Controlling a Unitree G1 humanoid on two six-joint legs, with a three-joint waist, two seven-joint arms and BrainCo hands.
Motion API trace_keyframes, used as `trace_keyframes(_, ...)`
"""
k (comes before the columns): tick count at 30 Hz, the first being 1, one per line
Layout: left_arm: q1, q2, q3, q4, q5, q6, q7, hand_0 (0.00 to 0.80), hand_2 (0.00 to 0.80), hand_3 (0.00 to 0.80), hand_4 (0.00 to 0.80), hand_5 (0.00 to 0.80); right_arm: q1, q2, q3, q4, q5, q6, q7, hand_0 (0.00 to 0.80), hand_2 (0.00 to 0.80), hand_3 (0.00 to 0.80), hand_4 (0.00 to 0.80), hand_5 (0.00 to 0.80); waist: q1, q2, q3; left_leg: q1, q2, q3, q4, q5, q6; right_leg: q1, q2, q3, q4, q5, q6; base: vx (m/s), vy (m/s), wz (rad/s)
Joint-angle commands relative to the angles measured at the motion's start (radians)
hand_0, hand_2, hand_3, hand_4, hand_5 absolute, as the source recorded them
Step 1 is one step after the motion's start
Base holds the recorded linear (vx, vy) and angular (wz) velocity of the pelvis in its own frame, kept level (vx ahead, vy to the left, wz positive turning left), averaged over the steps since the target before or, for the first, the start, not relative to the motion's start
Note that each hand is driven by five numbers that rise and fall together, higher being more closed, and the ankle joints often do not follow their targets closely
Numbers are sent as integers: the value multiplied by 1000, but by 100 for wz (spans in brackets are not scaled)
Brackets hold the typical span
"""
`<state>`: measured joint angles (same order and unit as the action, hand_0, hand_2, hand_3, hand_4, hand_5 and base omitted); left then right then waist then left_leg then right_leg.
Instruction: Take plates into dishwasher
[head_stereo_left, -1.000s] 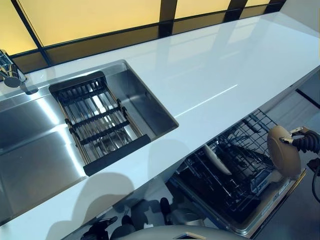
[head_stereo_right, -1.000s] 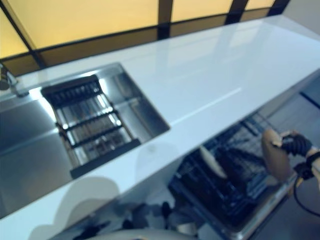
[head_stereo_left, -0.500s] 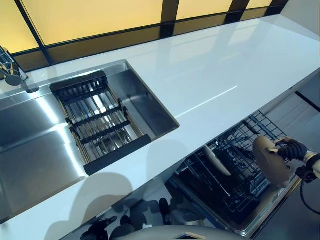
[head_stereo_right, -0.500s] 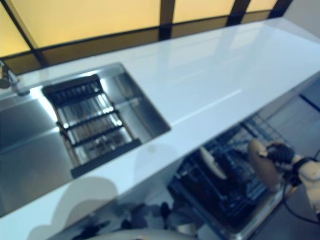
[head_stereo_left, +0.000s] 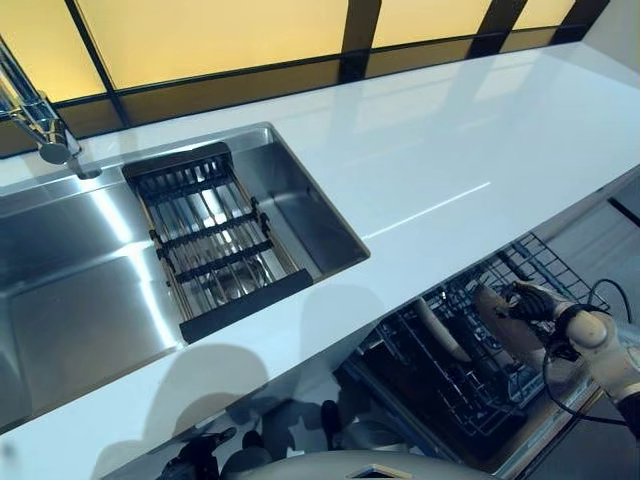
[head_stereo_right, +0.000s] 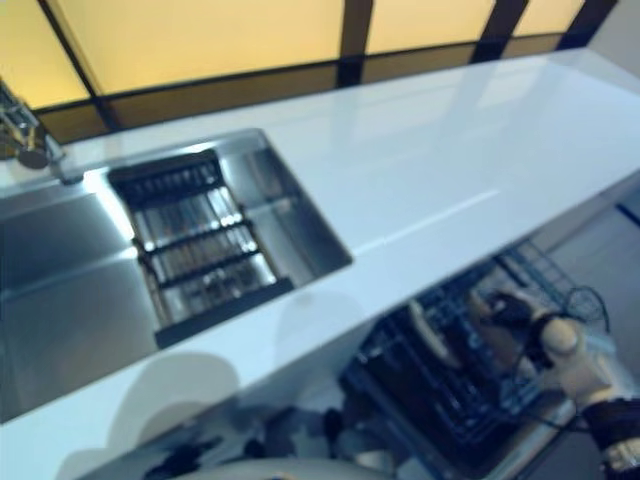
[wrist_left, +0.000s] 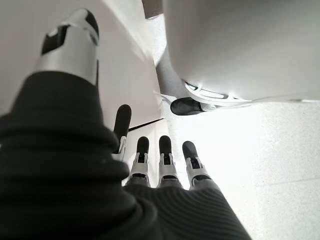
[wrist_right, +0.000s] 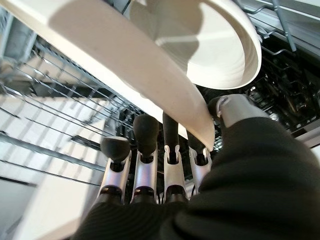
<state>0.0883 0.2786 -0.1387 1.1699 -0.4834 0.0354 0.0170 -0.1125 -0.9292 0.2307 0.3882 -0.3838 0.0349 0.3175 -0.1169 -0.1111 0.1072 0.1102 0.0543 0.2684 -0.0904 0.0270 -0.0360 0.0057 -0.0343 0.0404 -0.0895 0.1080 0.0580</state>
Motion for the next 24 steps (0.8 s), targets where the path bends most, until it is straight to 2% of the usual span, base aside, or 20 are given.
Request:
trace_keyframes(1,-145,19,-16,-30,41,-46,-9,0,0,0,0,0,-163,13,39,73,-55,12,-48,800,800,800,800,800,40,-4,7,36,30,-91,3,-60,-3,30,-80,-19,7,5,112,19,-34,7)
trace_keyframes(12,-165,37,-49,-27,32,-55,-29,0,0,0,0,0,-301,79,156,304,-72,63,-64,800,800,800,800,800,81,27,29,10,23,-117,3,-49,-8,16,-97,-43,5,3,109,-6,-30,9)
trace_keyframes(24,-173,46,-50,-21,36,-73,-49,0,0,0,0,0,-304,120,167,456,-44,61,-79,800,800,800,800,800,94,45,43,-3,14,-136,3,-46,-8,7,-105,-44,5,1,107,-8,-4,4)
